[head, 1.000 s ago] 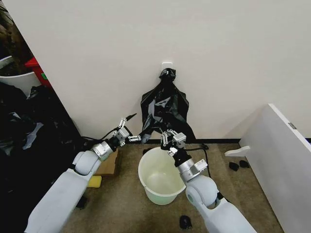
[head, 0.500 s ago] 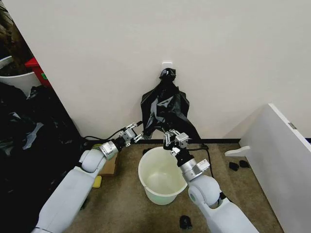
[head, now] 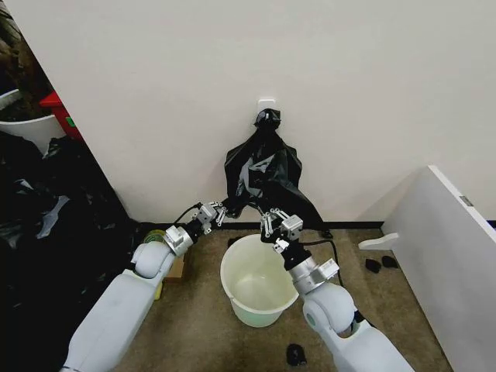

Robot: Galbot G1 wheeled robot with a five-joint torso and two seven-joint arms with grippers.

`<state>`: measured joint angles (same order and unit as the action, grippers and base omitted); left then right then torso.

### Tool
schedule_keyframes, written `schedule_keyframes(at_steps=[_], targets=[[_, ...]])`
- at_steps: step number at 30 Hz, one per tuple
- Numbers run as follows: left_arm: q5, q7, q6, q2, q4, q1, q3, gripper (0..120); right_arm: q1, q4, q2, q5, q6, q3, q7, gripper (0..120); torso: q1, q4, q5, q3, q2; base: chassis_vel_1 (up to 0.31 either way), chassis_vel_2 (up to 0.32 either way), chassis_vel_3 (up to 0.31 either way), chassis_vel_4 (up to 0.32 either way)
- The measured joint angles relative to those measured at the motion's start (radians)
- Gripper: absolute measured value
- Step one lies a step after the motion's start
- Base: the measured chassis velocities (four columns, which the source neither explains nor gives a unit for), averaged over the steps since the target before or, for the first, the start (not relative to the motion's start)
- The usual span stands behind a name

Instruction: Place the garbage bag over the trash bin.

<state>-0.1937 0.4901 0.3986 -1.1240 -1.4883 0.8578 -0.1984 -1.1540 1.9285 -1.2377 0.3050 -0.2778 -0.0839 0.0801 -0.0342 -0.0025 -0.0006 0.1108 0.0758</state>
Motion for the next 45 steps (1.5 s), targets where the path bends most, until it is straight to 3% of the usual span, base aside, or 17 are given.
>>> schedule_keyframes(at_steps=[5,8,15,17,19,21,25,27,31,36,45], targets=[[-0.006,0.028,0.011,0.003,0.001,0.0,-0.01,15,0.004,-0.002,0.0,0.0,-0.002,0.0,0.003,0,0.0,0.0,-0.0001,0.0,0.0,0.0,0.0,0.0,0.0],[-0.02,0.064,0.016,0.004,0.011,-0.008,-0.022,31,0.01,-0.008,-0.002,0.0,-0.005,0.001,0.008,0,0.0,0.0,-0.0001,0.0,0.0,0.0,0.0,0.0,0.0],[-0.027,0.098,0.015,0.003,0.029,-0.027,-0.022,50,0.013,-0.013,-0.007,0.0,-0.008,0.002,0.016,0,0.0,0.0001,-0.0001,0.0,0.0,0.0,0.0,0.0,0.0],[-0.023,0.113,0.011,-0.007,0.063,-0.054,-0.003,65,0.012,-0.01,-0.008,-0.001,-0.01,0.001,0.026,0,0.0,0.0001,-0.0001,0.0,0.0,0.0,0.0,0.0,0.0],[-0.018,0.12,0.01,-0.011,0.074,-0.063,0.002,66,0.011,-0.008,-0.008,-0.001,-0.012,0.0,0.031,0,0.0,0.0,-0.0001,0.0,0.0,0.0,0.0,0.0,0.0],[-0.008,0.138,0.005,-0.019,0.095,-0.079,0.008,76,0.005,-0.003,-0.007,-0.003,-0.015,-0.006,0.039,0,0.0,-0.0002,-0.0001,0.0,0.0,0.0,0.0,0.0,0.0],[-0.005,0.163,0.0,-0.023,0.105,-0.089,0.01,72,0.0,0.004,-0.007,-0.005,-0.018,-0.009,0.045,0,0.0,0.0,0.0,0.0,0.0,0.0,0.0,0.0,0.0],[-0.018,0.202,-0.016,-0.026,0.103,-0.093,0.002,62,-0.002,0.006,-0.009,-0.006,-0.022,-0.014,0.052,0,0.0,0.0,-0.0001,0.0,0.0,0.0,0.0,0.0,0.0],[-0.059,0.251,-0.031,-0.021,0.086,-0.094,-0.012,52,-0.001,-0.002,-0.014,-0.008,-0.027,-0.021,0.058,0,0.0,0.0,0.0,0.0,0.0,0.0,0.0,0.0,0.0],[-0.119,0.318,-0.065,-0.016,0.072,-0.094,-0.037,50,0.003,-0.014,-0.017,-0.007,-0.033,-0.024,0.064,0,0.0,0.0001,0.0,0.0,0.0,0.0,0.0,0.0,0.0],[-0.062,0.302,-0.07,-0.042,0.094,-0.092,-0.054,47,0.004,-0.008,-0.023,-0.006,-0.042,-0.018,0.084,0,0.0,-0.0001,-0.0001,0.0,0.0,0.0,0.0,0.0,0.0]])
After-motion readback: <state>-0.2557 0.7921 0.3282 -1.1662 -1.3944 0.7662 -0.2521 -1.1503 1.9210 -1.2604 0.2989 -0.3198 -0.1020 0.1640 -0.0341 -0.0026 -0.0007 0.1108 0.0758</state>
